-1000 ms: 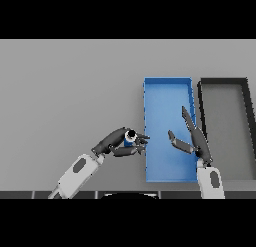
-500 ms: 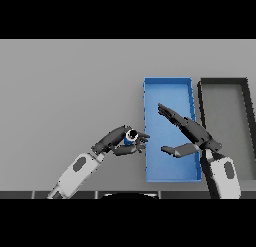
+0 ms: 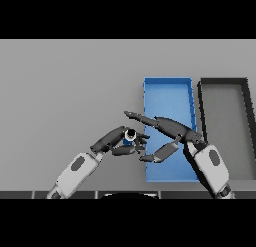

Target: Pick up the blue pipe and place it into the blue bin.

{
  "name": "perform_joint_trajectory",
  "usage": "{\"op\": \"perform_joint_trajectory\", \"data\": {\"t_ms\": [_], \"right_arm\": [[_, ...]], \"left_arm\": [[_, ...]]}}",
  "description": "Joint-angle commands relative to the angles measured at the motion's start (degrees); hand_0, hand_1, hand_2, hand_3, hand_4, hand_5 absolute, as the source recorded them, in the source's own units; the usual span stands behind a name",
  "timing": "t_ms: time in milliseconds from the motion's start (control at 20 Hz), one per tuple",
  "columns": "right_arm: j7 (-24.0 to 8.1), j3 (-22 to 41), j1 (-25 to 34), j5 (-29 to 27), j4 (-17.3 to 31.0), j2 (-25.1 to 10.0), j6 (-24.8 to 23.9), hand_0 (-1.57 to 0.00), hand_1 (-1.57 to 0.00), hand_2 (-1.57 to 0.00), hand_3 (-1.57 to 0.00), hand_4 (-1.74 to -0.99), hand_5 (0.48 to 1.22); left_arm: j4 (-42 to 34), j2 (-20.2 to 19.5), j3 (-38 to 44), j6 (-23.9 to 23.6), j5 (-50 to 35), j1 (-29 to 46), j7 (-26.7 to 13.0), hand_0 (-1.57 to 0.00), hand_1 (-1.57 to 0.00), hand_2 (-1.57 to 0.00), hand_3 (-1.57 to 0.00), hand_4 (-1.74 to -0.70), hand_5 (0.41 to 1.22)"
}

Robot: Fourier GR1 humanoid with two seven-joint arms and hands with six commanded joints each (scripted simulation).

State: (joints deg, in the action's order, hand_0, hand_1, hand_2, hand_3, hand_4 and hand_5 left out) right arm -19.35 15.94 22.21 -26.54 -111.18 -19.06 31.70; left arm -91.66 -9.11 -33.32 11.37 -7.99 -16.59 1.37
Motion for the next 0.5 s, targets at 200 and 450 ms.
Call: {"op": "perform_joint_trajectory", "data": {"t_ms": [200, 450], "right_arm": [[-2.65, 3.28, 5.96, 2.61, 4.6, 3.73, 1.29, 0.0, 0.0, 0.0, 0.0, -1.232, 0.517], [-4.94, 5.22, 10.18, 2.86, 8.87, 7.4, 1.5, -0.02, -0.03, -0.05, -0.03, -1.236, 0.493]], "left_arm": [[0.82, 0.8, -0.32, 0.88, 0.7, 0.0, -0.06, -1.57, -1.57, -1.57, -1.54, -1.52, 1.221], [2.64, 1.74, 0.71, 1.17, 1.77, -0.62, 0.07, -1.57, -1.57, -1.57, -1.56, -1.52, 1.221]]}}
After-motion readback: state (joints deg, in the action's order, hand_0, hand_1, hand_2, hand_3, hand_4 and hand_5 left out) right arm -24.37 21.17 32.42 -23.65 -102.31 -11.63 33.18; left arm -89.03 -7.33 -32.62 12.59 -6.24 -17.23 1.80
